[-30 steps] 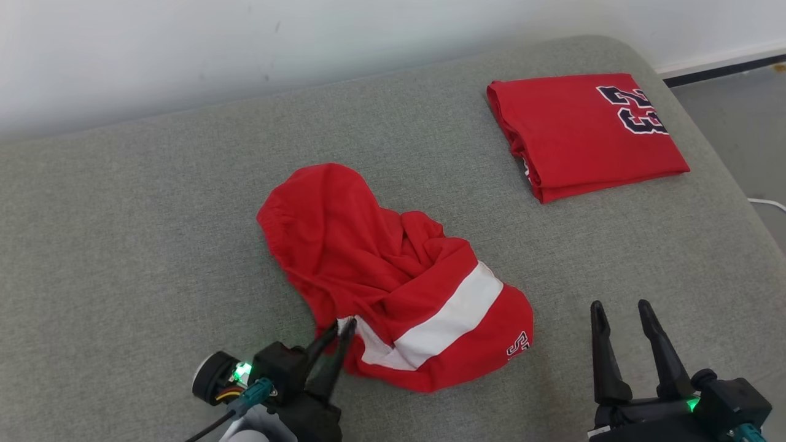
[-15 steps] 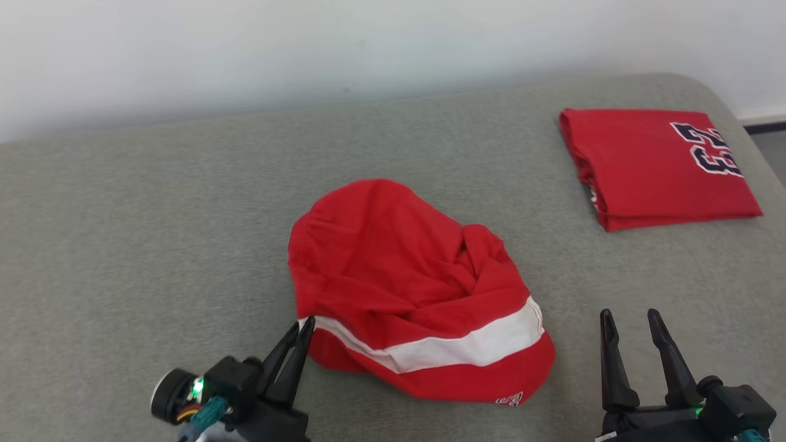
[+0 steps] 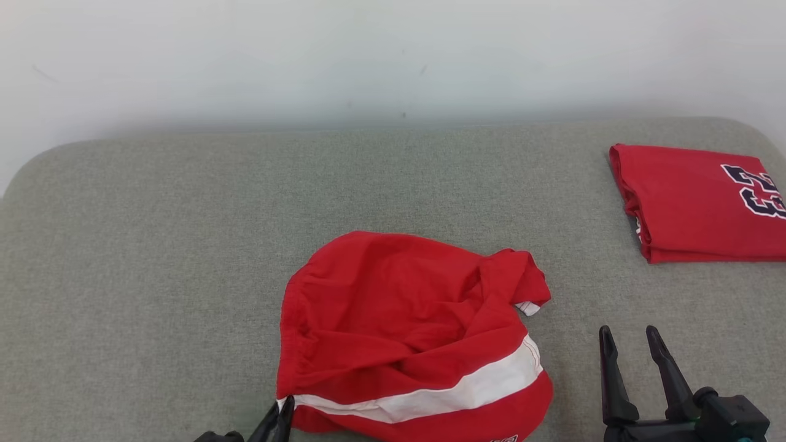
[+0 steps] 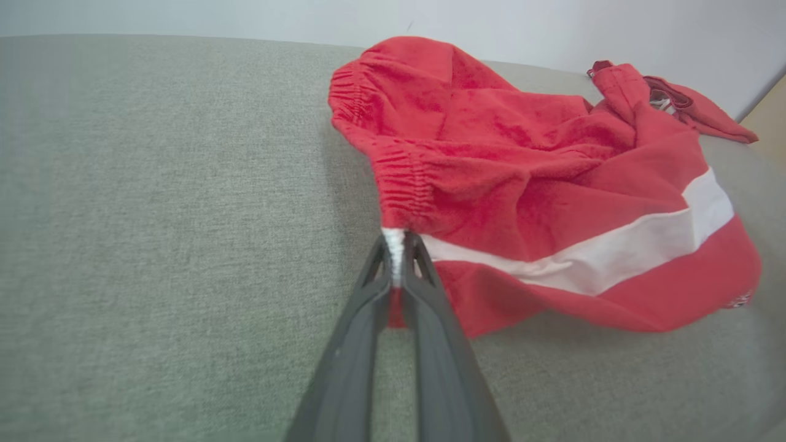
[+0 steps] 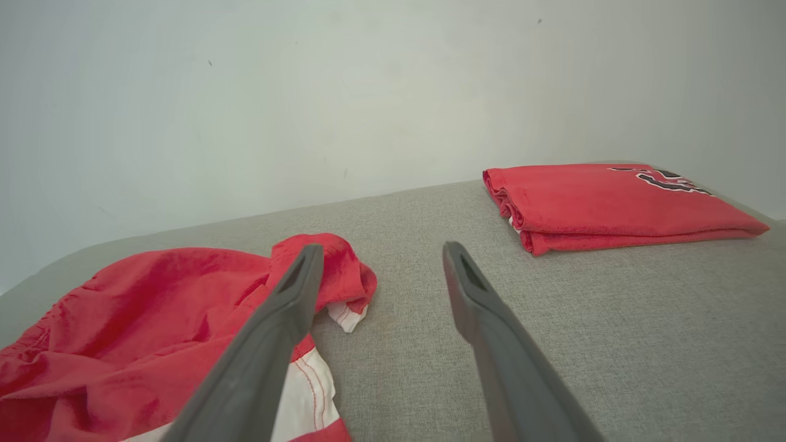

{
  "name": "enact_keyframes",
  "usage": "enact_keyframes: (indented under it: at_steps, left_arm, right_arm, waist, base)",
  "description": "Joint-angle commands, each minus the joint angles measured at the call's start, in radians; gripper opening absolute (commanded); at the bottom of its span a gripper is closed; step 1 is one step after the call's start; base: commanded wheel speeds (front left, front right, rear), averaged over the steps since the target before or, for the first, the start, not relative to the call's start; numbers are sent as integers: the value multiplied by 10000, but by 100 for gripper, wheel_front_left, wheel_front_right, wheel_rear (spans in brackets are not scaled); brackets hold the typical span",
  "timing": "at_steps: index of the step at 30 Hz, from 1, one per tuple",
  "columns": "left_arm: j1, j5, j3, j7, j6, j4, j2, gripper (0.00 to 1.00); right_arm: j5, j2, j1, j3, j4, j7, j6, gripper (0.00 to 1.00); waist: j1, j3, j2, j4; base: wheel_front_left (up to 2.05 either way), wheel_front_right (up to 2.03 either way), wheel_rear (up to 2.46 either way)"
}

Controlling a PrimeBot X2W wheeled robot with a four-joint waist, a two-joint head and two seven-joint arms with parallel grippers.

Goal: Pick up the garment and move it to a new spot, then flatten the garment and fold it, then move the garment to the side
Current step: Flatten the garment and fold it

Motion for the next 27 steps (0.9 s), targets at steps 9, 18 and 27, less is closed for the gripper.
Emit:
enact_keyframes:
  at_steps: [9, 18, 27]
  left_arm:
    - [496, 648, 1226, -40, -63, -1113, -442, 100]
    - [996, 1545, 2860, -39, 159, -2318, -616, 100]
    - [1640, 1806, 4097, -40, -6, -3055, -622, 100]
  right_arm:
    - [-40, -102, 237, -150, 106, -44, -27, 100]
    - [-64, -127, 296, -137, 75, -44, -27, 100]
    - [-59, -150, 468, -106, 86, -44, -27, 100]
  waist:
    - [1, -445, 0, 186]
    - [1, -768, 0, 249]
    - [1, -955, 0, 281]
  base:
    - [0, 0, 0]
    - [0, 0, 0]
    - [0, 0, 0]
